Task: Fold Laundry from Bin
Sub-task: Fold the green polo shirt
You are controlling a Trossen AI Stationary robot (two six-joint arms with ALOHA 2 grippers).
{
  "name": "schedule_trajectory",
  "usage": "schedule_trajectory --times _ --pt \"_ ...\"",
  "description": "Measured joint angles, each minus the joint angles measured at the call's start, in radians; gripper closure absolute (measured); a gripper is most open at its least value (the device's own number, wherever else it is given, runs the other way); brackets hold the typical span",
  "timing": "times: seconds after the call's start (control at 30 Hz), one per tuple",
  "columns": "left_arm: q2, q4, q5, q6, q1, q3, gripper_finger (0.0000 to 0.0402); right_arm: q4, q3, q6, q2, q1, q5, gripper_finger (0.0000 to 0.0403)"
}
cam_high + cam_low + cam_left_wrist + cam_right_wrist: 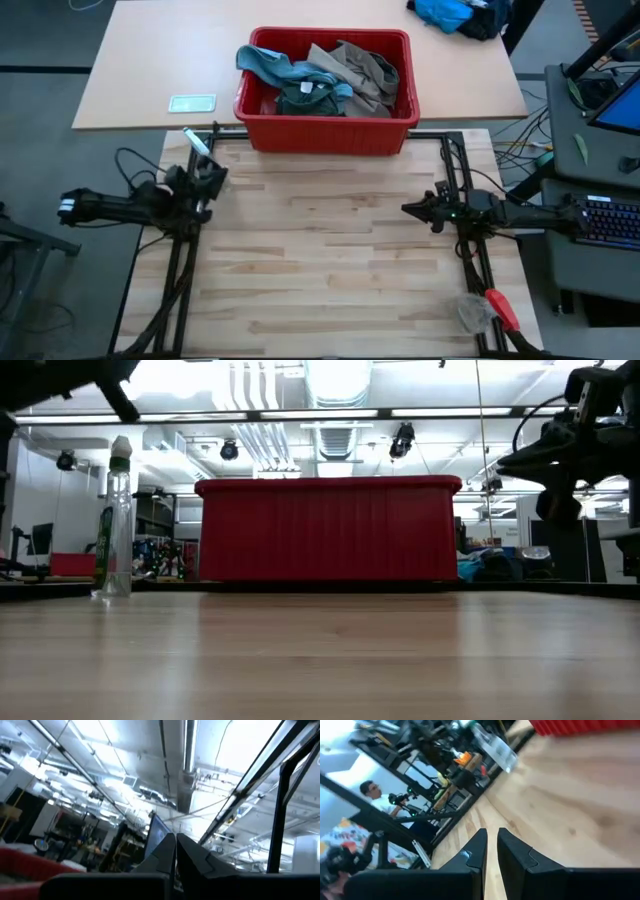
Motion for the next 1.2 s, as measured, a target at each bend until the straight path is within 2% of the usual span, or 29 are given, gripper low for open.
schedule_trajectory --times 0.2,0.37,0.47,0.57,0.7,0.87,0.93,1.03,1.2 --pt "0.006 -0.004 -0.003 0.000 0.000 0.113 0.0402 0.252 0.004 -0.186 0.008 0.000 -0.040 0.0369" --pt "0.053 -0.041 -0.003 0.036 0.000 0.219 0.0402 0.174 0.111 -0.237 0.098 0.000 -0.038 0.0369" --pt "0.109 -0.152 -0.003 0.095 0.000 0.277 0.0402 0.095 0.215 -0.273 0.212 0.000 0.035 0.0369" --pt "0.182 -0.322 -0.004 0.149 0.000 0.356 0.0402 -0.011 0.346 -0.332 0.342 -0.001 0.155 0.0369" --pt "0.280 -0.674 -0.038 0.223 0.000 0.513 0.0402 -0.160 0.532 -0.455 0.496 -0.001 0.272 0.0369" --pt "0.408 -1.232 -0.290 0.178 0.001 0.761 0.0402 -0.253 0.741 -0.617 0.658 -0.001 0.435 0.0369" --pt "0.457 -1.413 -0.335 0.150 0.001 0.842 0.0402 -0.294 0.830 -0.634 0.710 -0.005 0.511 0.0369" --pt "0.515 -1.559 -0.333 0.129 0.000 0.931 0.0402 -0.406 0.958 -0.634 0.793 -0.034 0.565 0.0369" --pt "0.563 -1.656 -0.332 0.188 0.006 1.037 0.0402 -0.557 1.159 -0.637 0.942 -0.120 0.558 0.0369"
